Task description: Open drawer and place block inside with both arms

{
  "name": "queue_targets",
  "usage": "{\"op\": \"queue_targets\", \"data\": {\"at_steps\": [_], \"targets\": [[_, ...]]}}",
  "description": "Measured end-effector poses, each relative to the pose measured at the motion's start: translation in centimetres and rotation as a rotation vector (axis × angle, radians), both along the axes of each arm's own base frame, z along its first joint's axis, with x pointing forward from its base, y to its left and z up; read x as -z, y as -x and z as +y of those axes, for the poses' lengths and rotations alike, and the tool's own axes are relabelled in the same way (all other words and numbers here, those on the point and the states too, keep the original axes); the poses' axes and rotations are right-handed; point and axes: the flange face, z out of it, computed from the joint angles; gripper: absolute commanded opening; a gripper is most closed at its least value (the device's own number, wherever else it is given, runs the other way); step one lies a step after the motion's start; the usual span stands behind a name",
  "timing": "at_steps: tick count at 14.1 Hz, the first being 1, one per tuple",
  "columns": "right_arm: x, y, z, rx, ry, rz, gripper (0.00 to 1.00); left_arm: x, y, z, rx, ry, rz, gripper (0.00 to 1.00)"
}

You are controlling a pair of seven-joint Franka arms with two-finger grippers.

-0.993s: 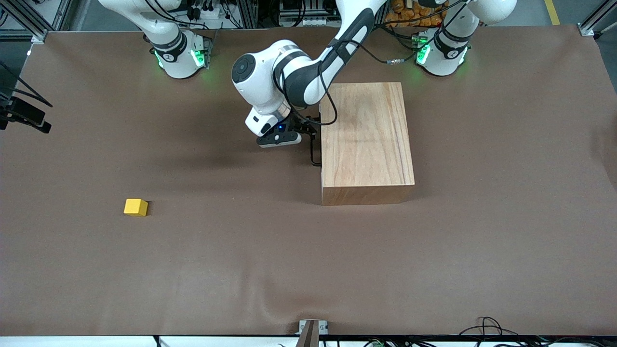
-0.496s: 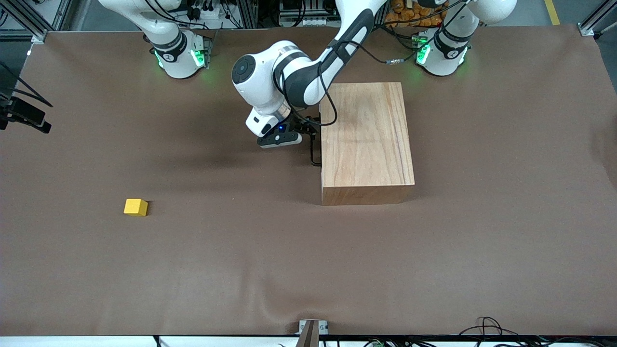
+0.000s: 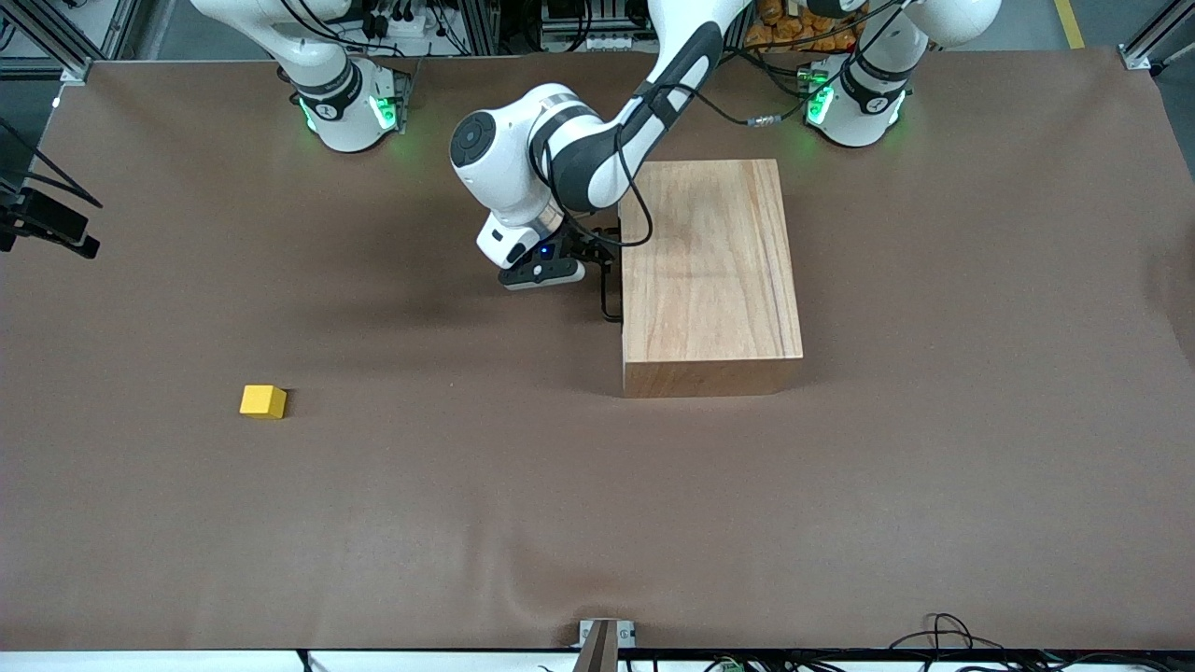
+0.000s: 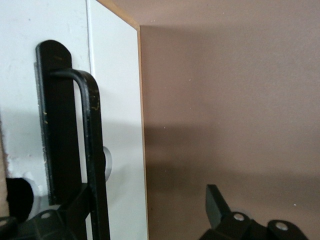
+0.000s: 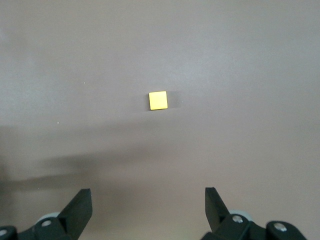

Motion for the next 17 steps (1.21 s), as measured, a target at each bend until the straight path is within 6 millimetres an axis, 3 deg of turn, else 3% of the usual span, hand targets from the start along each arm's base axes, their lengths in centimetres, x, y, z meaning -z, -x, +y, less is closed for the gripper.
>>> {"op": "queue_targets", "data": {"at_steps": [8,17], "targets": [[0.0,0.0,0.0,0.000,0.000,0.001,1.00,0.9,-1.4,-0.2,0.003,0.053,-0.040,1.00],[0.0,0.0,-0.4,0.006,0.000,0.002,1.00,0.8,-0.6,-1.8,0.035,0.115,-0.066,1.00]]}}
